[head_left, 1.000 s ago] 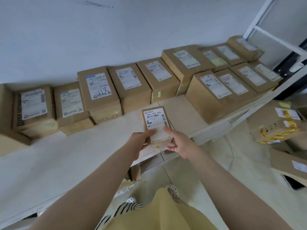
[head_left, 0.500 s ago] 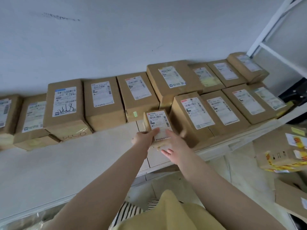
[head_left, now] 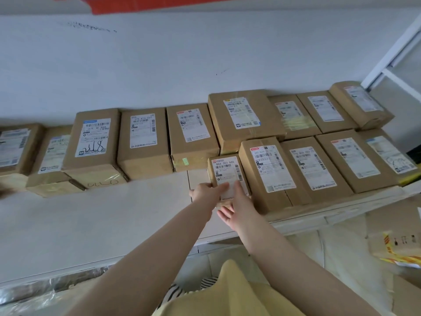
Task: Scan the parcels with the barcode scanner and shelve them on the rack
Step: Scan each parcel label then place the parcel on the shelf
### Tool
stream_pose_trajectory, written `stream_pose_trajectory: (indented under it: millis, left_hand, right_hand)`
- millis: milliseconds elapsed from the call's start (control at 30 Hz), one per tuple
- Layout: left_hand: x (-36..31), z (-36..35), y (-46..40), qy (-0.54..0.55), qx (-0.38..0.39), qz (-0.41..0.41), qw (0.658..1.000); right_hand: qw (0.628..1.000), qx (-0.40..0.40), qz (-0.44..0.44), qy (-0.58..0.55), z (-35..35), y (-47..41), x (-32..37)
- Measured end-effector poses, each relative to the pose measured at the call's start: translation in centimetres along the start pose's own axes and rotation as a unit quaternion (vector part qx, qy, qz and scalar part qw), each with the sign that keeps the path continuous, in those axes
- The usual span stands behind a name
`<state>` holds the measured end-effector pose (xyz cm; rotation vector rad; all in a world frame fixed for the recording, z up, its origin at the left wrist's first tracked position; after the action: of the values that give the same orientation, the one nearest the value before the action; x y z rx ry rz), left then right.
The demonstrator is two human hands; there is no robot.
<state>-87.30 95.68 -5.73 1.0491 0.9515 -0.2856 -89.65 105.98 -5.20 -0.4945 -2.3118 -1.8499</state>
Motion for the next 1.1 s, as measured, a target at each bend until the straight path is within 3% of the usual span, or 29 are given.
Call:
stream_pose_trajectory:
  millis: [667,967,1100]
  left_hand:
    - [0.4,-0.4,-1.0,0.063,0.015,-0.032,0.997]
    - [0.7,-0.6,-0.7,-0.046,-0.013,-0.09,0.995]
    - [0.7,-0.6,-0.3,-0.027,0.014,-0.084,0.996]
  right_hand:
    - [0.999,0.034,-0.002,-0.002,-0.6,-1.8,0.2]
    - [0.999,0.038,-0.002,0.005,0.2,-0.8,0.1]
    - [1.0,0.015,0.027,-0.001,0.9,0.1,-0.7]
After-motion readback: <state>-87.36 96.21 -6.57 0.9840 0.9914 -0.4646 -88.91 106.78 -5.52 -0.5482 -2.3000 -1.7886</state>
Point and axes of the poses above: each hand's wrist, its own y-axis away from the middle knuckle, its own z-axis out of the back of the hand, x = y × z, the point moved 4 cm from there along -y, towards the middle knuckle, and after that the axes turned 8 degrees about -z, right-handed, at the moved point
